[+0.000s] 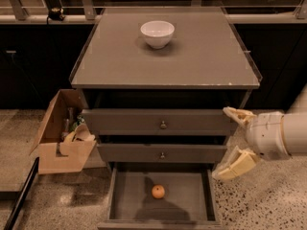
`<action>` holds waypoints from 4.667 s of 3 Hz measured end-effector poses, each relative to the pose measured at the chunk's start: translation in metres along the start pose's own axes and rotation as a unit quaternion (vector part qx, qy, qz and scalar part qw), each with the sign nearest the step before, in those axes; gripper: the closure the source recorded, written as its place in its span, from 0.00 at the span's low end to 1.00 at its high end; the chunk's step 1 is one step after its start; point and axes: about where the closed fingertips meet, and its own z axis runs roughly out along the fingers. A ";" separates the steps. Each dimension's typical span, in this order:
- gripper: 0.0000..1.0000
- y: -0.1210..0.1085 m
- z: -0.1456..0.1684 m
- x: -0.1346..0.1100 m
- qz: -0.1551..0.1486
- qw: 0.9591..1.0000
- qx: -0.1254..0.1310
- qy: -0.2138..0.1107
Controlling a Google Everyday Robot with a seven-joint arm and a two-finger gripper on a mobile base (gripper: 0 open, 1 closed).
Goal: Pick orange from bottom drawer and place on counter
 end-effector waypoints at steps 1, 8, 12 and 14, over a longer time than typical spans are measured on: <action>0.00 0.006 0.038 0.040 0.037 0.999 -0.025 -0.009; 0.00 0.007 0.231 0.166 0.117 0.983 -0.134 -0.049; 0.00 0.030 0.307 0.233 0.206 0.969 -0.129 -0.051; 0.00 0.030 0.328 0.254 0.229 0.970 -0.077 -0.032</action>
Offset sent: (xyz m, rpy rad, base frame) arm 0.0053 0.0009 -0.1198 0.1199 0.2244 0.0090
